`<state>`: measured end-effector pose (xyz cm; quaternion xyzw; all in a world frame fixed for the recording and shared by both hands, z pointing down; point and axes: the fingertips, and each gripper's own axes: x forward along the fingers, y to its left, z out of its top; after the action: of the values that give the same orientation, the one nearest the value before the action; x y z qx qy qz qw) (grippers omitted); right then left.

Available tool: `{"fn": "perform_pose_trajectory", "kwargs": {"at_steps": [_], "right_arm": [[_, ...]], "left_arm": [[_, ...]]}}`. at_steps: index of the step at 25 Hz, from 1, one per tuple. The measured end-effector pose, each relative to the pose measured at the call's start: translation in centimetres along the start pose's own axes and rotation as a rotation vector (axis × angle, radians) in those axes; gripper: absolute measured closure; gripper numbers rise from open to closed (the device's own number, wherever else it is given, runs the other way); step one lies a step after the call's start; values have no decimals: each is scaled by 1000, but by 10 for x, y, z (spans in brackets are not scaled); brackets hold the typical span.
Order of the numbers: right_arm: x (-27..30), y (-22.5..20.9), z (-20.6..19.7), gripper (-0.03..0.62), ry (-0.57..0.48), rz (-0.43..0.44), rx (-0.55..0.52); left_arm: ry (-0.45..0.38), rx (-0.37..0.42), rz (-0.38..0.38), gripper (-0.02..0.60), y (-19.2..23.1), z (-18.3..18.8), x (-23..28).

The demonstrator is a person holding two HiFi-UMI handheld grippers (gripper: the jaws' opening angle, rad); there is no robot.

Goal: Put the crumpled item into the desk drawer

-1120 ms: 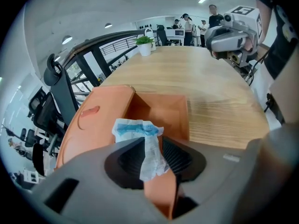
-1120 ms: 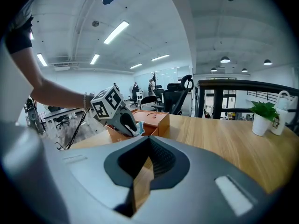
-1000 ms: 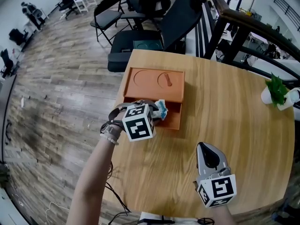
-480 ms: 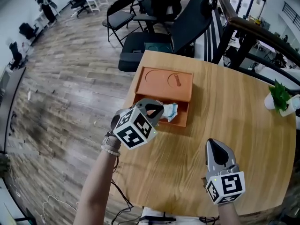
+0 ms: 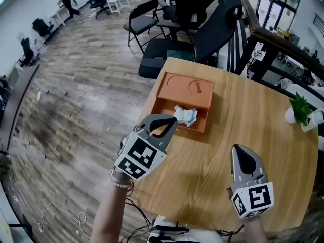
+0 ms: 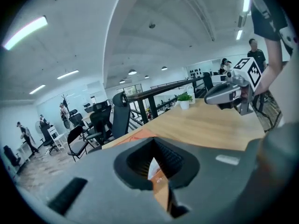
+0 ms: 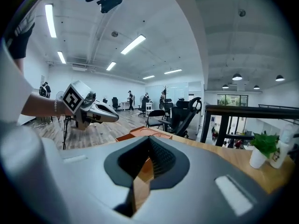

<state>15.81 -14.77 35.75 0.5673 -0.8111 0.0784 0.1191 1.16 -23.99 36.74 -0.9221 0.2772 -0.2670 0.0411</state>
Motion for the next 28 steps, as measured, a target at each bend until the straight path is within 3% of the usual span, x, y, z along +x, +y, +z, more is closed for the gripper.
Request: {"fn": "perform_pose_trajectory", "kwargs": {"at_steps": [5, 13, 18, 28], "right_arm": [[-20, 9, 22, 588, -45, 36, -54], [-49, 29, 49, 588, -110, 105, -98], [-71, 45, 66, 588, -159, 149, -114], [-101, 65, 77, 588, -203, 181, -129]], "left_arm": [[-75, -40, 64, 583, -18, 25, -45], [-192, -29, 179, 581, -49, 67, -112], [-185, 3, 214, 581, -75, 74, -143], [-216, -28, 255, 582, -109, 83, -184]]}}
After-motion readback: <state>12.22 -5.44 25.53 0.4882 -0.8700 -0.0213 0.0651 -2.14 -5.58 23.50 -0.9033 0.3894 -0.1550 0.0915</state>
